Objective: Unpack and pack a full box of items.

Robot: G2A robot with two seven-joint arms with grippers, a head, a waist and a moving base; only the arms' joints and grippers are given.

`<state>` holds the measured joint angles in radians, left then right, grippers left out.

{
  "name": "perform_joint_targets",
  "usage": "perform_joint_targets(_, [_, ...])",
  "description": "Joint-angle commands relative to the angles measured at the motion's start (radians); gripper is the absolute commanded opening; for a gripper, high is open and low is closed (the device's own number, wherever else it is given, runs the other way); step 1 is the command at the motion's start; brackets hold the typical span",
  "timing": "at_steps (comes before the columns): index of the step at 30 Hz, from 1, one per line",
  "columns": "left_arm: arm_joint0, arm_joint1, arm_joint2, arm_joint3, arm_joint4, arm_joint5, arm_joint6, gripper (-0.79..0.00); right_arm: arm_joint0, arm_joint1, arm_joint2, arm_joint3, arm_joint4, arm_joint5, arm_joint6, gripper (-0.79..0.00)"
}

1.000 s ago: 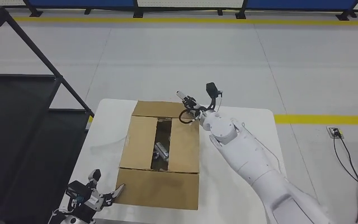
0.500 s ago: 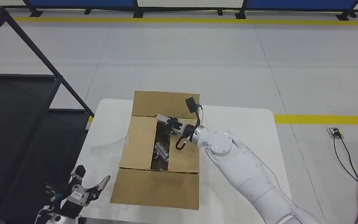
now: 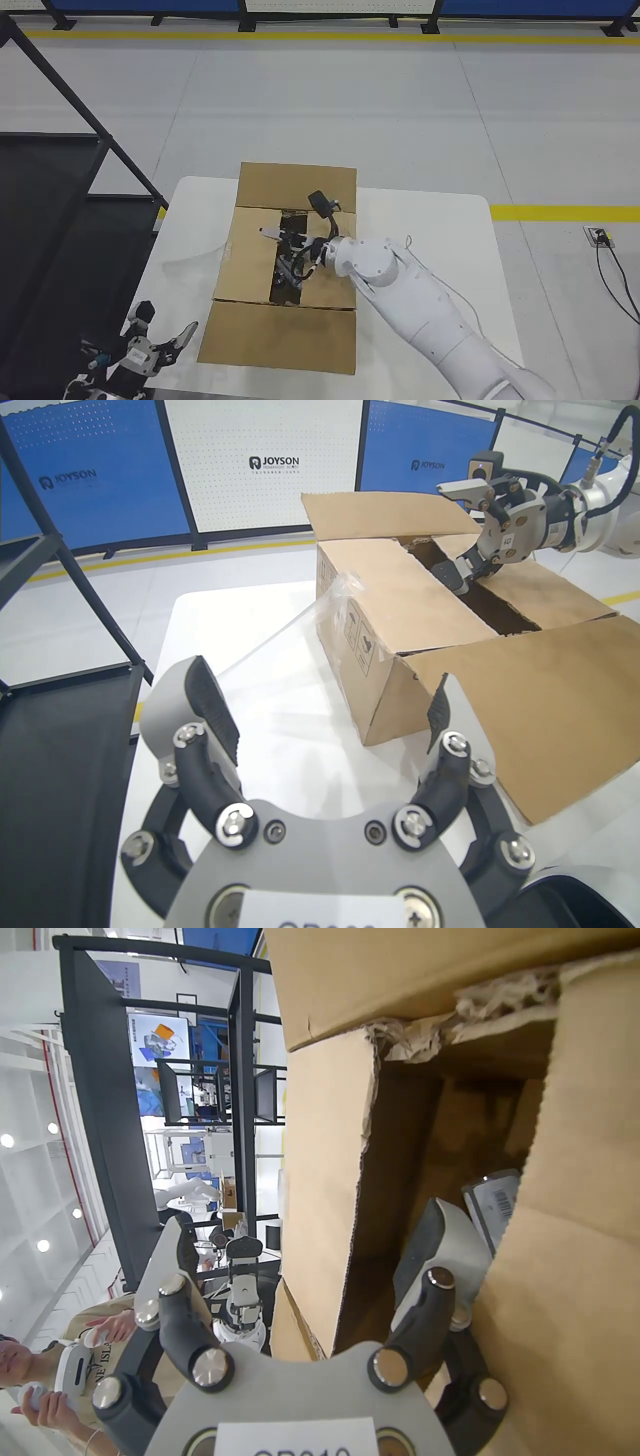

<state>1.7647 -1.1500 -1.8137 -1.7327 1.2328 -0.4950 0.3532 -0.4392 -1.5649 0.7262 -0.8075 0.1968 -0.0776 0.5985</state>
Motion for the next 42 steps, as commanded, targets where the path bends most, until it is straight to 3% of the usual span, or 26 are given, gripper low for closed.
perform_joint_targets(1, [0.003,0.0,0.002,-0.002,0.002,-0.002,0.002,0.0,0.009,-0.011,-0.005,0.027,0.024,-0.01,0.015,0.0])
perform_joint_targets(10, [0.015,0.0,0.015,-0.026,0.034,-0.011,0.01,0.0,0.052,-0.05,0.026,0.113,0.181,-0.106,0.14,0.0])
perform_joint_targets(18, [0.008,0.002,0.032,-0.072,0.096,-0.004,0.008,0.0,0.056,-0.061,0.06,0.085,0.232,-0.155,0.178,0.0])
perform_joint_targets(24, [-0.014,-0.003,0.075,-0.108,0.127,0.071,-0.01,0.0,0.047,-0.067,0.065,0.025,0.22,-0.178,0.176,0.0])
perform_joint_targets(32, [-0.065,-0.016,0.148,-0.157,0.102,0.201,-0.118,0.0,0.039,-0.077,0.073,-0.03,0.245,-0.197,0.228,0.0])
perform_joint_targets(42, [-0.163,-0.036,0.219,-0.163,-0.008,0.384,-0.239,0.0,0.054,-0.093,0.081,0.015,0.289,-0.203,0.308,0.0])
